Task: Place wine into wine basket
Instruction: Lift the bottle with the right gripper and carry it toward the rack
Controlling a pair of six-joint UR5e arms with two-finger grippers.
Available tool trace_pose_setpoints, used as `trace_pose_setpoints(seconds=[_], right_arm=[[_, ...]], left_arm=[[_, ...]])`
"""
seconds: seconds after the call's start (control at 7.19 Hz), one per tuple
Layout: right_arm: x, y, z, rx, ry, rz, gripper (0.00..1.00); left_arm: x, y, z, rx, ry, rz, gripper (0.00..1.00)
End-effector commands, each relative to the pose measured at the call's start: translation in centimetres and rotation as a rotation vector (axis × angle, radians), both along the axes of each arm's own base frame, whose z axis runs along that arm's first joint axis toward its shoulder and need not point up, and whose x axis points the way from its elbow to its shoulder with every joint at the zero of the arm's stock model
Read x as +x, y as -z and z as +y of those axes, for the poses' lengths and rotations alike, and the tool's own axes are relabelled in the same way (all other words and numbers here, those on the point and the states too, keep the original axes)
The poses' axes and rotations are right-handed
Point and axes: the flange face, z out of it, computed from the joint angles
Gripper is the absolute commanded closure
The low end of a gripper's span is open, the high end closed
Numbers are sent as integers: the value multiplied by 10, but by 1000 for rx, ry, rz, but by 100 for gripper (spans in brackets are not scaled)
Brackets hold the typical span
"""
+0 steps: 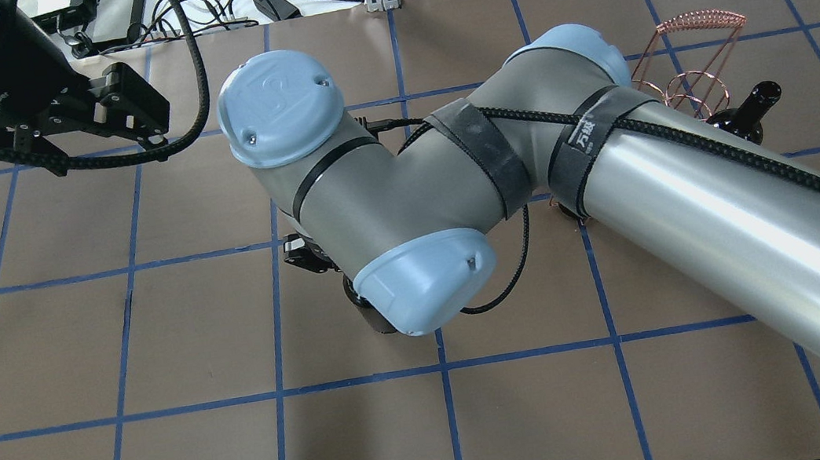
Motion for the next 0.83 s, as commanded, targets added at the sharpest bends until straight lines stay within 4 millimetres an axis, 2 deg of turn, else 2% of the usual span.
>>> trace_pose_setpoints(seconds=[0.0, 0.42, 0.7], right_arm=[[-4, -9, -2, -14, 7, -10, 85], [-13, -22, -5, -25, 20, -15, 90], [-33, -36, -7, -10, 6, 3, 90]], left_arm=[[0, 0, 0, 0, 0, 0, 0], [0, 0, 0, 0, 0, 0, 0], [0, 0, 0, 0, 0, 0, 0]])
